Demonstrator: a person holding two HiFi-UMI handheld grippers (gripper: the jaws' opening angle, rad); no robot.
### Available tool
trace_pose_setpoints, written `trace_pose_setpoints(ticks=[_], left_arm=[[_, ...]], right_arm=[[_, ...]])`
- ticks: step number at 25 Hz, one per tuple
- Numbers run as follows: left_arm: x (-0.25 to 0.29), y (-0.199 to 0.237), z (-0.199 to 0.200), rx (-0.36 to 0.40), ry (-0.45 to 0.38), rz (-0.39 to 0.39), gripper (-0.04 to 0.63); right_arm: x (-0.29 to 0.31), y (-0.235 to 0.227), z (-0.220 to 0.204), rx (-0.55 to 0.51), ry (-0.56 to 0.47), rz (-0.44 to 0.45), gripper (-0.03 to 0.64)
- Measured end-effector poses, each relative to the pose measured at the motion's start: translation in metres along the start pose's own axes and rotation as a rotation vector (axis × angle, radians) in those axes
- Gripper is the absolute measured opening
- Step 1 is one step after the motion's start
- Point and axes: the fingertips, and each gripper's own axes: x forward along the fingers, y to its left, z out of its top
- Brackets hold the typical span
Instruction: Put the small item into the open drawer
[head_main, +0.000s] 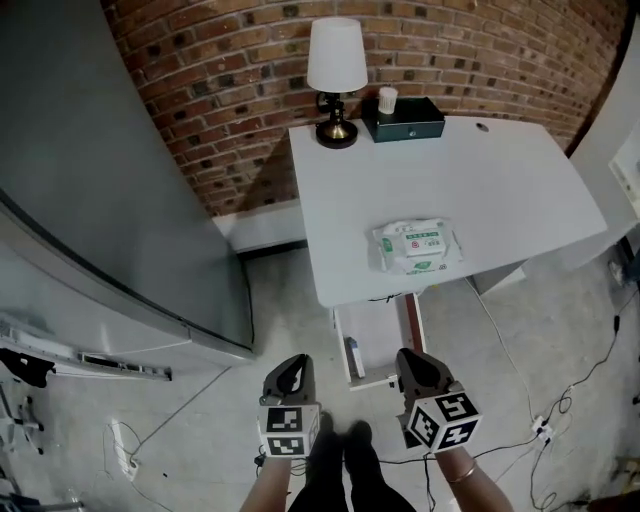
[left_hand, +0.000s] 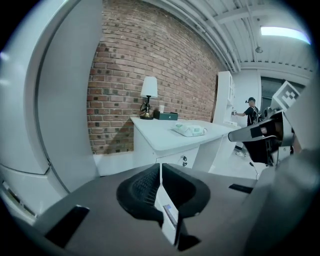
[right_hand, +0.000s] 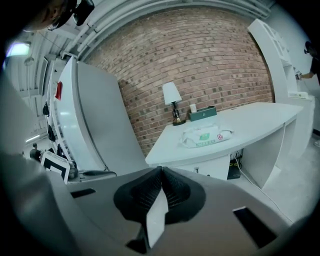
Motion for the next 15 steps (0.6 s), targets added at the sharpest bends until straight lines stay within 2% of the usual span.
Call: trace_pose_setpoints(ticks=[6,15], left_arm=[[-0.036,-0.014,0.039,0.022,-0.062,-0.001,0.032],[-0.077,-0.036,0.073,0.029,-0.121,0.005,0.032]], right_arm=[[-0.047,0.02,0.034,0.001,-0.095,0.027,0.006],[-0.107,0.025,0.057,-0.002,-0.159,0.03,0.006]])
